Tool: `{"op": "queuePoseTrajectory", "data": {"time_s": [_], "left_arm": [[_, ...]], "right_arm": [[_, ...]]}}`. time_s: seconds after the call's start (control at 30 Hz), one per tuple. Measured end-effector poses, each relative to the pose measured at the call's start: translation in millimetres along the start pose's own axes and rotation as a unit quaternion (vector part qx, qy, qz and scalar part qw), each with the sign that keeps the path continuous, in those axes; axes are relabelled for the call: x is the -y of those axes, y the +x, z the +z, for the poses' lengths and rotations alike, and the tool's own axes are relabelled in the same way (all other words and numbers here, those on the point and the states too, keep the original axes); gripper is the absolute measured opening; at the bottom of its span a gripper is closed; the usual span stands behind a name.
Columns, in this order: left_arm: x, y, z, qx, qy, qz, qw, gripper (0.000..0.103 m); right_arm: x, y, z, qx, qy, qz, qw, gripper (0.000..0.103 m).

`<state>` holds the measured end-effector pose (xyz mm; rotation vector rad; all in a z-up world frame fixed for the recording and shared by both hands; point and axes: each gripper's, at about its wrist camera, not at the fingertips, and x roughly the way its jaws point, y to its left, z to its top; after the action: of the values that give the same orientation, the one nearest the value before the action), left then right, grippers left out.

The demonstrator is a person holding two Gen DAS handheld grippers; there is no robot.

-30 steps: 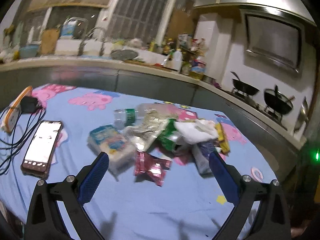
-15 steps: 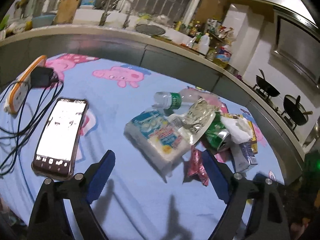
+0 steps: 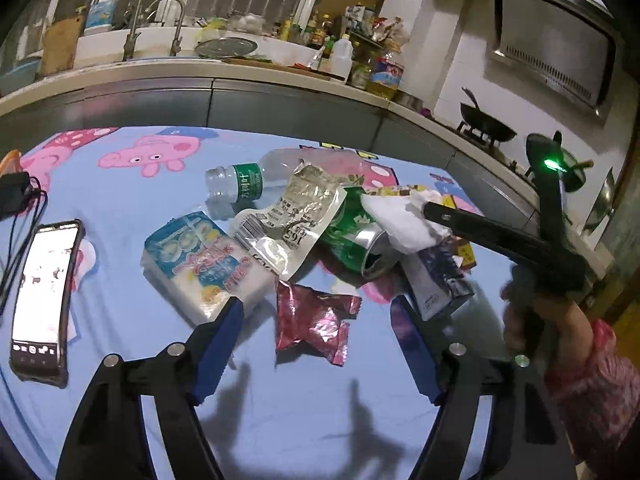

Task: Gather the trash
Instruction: 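Grasp the white tissue with the right tool while the left tool grasps the red wrapper, then carry tissue and red wrapper to the beige wastebasket and open both tools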

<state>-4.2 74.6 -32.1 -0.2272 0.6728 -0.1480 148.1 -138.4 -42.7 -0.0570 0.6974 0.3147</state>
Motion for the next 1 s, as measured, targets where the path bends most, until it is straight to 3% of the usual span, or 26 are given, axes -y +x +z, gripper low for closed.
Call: {"op": "queuePoseTrajectory", "data": {"time_s": [0.03, 0.2, 0.4, 0.67, 0.7, 0.73, 0.77, 0.83, 1.0], "left_arm": [[-1, 0, -1, -0.001, 0.004, 0.006, 1.0, 0.073], [-10, 8, -2, -0.02, 0.004, 0.019, 0.9996, 0.067], [-8, 35, -7, -0.069, -0.01, -0.008, 0.9975, 0.051], [-17, 61, -8, -0.092, -0.059, -0.003, 0.994, 0.05], [-18, 63, -8, -0.093, -0.064, -0.003, 0.9936, 0.046], [-17, 64, -8, -0.092, -0.066, 0.0, 0.9935, 0.025], [-15, 67, -8, -0.105, -0.067, -0.018, 0.9921, 0.011], [-11, 66, -10, -0.112, -0.076, -0.036, 0.9901, 0.01], [22, 53, -5, -0.108, -0.038, -0.075, 0.9907, 0.01]], "right_arm": [[0, 5, 1, -0.005, -0.004, 0.011, 1.0, 0.009], [12, -37, -4, 0.061, 0.028, 0.032, 0.997, 0.008], [49, -103, -45, 0.102, 0.084, 0.044, 0.99, 0.008], [88, -112, -107, 0.049, 0.143, 0.03, 0.988, 0.008], [93, -108, -114, 0.037, 0.154, 0.028, 0.987, 0.008], [94, -104, -118, 0.03, 0.16, 0.028, 0.986, 0.008], [97, -101, -121, 0.024, 0.166, 0.03, 0.985, 0.008], [102, -98, -126, 0.018, 0.178, 0.036, 0.983, 0.008], [117, -108, -125, 0.039, 0.193, 0.039, 0.98, 0.008]]}}
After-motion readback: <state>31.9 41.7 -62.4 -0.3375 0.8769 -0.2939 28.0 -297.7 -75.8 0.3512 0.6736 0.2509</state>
